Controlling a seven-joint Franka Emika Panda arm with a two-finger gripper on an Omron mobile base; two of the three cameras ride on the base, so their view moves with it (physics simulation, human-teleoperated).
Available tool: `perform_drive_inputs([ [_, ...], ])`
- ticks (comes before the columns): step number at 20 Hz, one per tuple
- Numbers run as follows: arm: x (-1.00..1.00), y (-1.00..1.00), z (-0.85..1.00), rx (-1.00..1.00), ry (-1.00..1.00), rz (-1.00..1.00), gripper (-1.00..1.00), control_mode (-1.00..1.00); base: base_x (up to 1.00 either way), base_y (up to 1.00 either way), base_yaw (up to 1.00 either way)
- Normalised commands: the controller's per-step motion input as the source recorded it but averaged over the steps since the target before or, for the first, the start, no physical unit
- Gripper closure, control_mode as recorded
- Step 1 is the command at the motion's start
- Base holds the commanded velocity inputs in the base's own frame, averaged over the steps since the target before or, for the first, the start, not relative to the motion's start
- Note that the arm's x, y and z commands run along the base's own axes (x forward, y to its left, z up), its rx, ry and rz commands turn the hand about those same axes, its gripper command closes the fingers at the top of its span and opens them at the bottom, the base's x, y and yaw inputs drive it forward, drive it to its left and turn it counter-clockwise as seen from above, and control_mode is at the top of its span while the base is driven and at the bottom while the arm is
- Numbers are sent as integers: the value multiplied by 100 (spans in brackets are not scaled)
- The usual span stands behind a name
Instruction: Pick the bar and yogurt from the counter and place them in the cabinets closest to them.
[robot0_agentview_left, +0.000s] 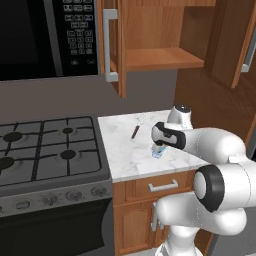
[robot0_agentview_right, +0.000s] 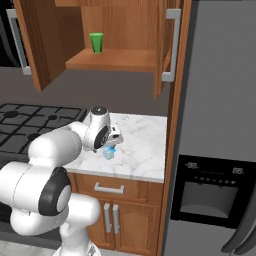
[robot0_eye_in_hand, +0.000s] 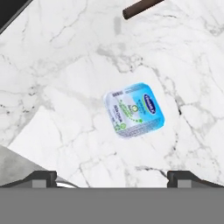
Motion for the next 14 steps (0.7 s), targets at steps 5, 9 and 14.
perform_drive_inputs([
  [5, 9, 0, -1, 0, 0, 0, -100, -100, 0, 0, 0],
  [9, 20, 0, -7, 0, 0, 0, -100, -100, 0, 0, 0],
  [14, 28, 0, -10, -1, 0, 0, -100, -100, 0, 0, 0],
])
